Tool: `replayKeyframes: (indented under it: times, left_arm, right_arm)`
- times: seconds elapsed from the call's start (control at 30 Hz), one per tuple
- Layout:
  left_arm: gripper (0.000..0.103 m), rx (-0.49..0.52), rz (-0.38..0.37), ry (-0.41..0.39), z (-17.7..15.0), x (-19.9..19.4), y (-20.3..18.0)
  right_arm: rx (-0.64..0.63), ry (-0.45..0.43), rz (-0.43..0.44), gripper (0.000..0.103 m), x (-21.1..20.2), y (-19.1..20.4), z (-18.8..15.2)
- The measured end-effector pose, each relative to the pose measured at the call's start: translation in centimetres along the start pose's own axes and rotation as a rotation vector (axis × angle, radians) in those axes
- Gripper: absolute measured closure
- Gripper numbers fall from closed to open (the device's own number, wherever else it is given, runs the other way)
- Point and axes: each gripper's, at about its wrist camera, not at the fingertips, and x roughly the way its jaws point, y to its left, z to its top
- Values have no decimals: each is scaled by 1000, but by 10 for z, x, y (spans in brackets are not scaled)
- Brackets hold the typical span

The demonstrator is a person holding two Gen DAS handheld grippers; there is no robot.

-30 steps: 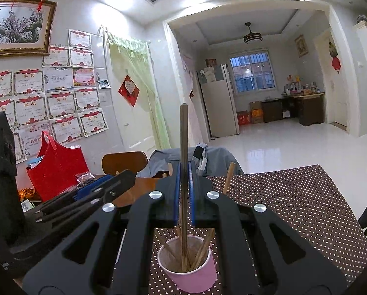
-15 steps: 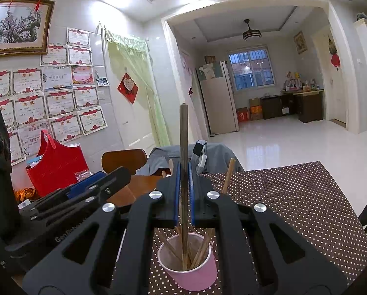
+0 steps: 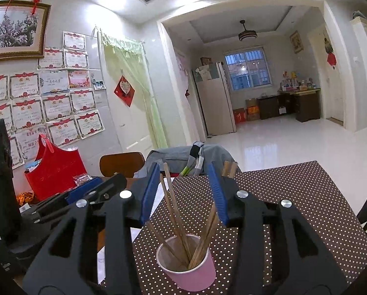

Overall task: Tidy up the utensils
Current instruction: 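Move both open tools back toward the chopstick pile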

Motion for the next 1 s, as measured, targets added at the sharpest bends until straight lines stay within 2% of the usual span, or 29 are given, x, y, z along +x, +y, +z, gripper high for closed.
replayKeyframes:
  times: [0.27,0.5,0.67,0.8,1.0]
  left_arm:
    - [57,3,15,19,-7,-9,6]
    - [57,71,37,34,-21,-35,0]
    - [57,126,49,73,-41,-52,-5]
    - [53,151,13,170,-66,-53,-5]
    - [51,189,-8,333,-107,-45,-1]
  right_arm:
    - [15,26,-10,62,-6,-3,-4]
    - [8,76,-31,61,-29,-1,-22]
    - [0,141,-47,60,-44,-2,-45]
    - [-8,216,-77,55,-52,-6,-69]
    - [-27,396,-140,53,-49,-12,-115]
